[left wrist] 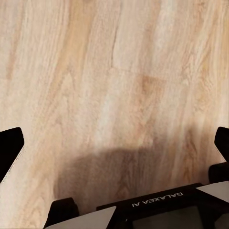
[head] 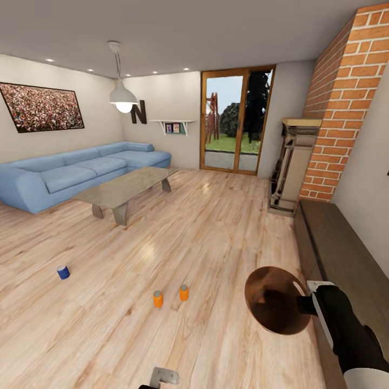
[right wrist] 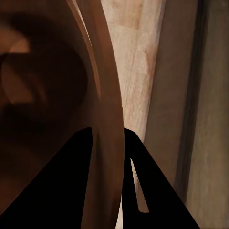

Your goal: Put the three can of soda from the living room inside the tash can in the kitchen.

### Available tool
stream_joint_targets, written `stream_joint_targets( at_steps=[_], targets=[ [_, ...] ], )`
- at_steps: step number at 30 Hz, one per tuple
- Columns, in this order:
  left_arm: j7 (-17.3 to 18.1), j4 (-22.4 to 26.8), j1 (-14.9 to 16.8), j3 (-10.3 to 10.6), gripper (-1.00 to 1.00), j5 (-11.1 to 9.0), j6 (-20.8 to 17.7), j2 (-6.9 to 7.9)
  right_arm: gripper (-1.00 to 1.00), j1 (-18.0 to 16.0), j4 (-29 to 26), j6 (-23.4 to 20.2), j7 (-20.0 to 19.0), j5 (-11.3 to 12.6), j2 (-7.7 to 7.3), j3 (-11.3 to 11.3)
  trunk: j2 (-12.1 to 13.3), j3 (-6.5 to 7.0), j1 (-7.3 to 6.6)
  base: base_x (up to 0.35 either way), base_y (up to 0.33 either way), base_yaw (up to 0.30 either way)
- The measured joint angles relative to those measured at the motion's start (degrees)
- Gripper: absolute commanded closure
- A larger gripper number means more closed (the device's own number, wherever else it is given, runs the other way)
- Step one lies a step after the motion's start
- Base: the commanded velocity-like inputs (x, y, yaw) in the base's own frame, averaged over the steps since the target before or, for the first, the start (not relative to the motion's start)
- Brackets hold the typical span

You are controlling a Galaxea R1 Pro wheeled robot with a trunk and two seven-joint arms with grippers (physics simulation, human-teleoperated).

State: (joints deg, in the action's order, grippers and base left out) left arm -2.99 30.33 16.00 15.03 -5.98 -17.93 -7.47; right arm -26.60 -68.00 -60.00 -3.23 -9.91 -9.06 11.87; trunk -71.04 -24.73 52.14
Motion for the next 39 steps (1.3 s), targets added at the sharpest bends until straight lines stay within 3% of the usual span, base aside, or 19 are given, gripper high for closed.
stream_joint_targets(
  at_steps=[15,39],
  targets=[
    [0.0,0.0,0.0,0.0,-1.00,0.0,0.1,0.00,1.00,0.0,-0.2,0.0,0.0,0.3,0.00,0.0,0.0,0.00,0.00,0.342,-0.014,-0.008],
    [0.0,0.0,0.0,0.0,-1.00,0.0,0.1,0.00,1.00,0.0,-0.2,0.0,-0.1,0.0,0.10,-0.1,0.0,-0.59,0.00,0.328,-0.142,-0.075]
  ],
)
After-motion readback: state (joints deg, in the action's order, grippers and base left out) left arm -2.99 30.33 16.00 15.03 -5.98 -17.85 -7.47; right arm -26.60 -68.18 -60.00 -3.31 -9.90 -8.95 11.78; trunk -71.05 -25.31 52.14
